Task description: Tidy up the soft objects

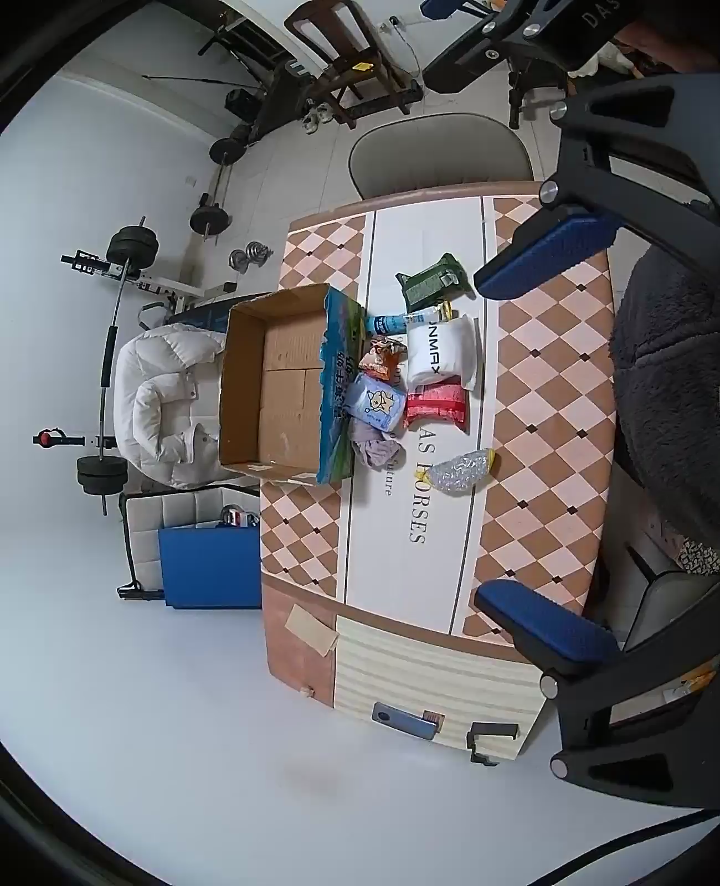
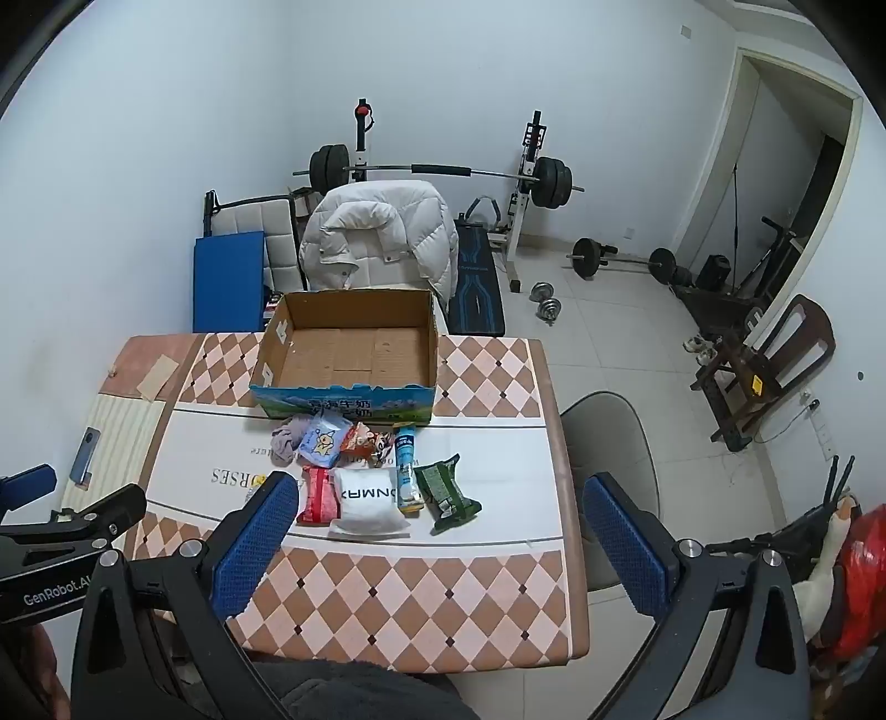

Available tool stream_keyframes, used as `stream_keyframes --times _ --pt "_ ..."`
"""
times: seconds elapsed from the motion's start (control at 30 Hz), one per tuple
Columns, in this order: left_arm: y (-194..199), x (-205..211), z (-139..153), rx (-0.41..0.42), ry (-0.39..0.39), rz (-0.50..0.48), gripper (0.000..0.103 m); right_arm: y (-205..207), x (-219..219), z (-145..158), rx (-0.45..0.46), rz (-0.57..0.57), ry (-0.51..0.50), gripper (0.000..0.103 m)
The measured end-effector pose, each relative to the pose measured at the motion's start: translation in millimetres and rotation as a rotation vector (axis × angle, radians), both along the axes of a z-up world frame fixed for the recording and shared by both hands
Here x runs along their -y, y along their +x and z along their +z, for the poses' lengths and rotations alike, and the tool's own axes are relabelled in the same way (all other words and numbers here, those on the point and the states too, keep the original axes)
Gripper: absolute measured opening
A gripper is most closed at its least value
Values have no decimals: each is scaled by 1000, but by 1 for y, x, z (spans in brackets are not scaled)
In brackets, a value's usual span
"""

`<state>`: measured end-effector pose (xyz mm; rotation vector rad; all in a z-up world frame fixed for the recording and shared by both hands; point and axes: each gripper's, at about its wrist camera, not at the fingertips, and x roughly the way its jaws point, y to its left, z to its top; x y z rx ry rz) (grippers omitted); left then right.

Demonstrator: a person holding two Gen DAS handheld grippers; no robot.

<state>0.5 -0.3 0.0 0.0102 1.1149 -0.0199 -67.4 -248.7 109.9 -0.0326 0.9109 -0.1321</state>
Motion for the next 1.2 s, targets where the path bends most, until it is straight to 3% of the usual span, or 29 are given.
stream_keyframes --times 1.2 --pt "16 3 30 42 7 4 103 6 5 12 29 -9 7 103"
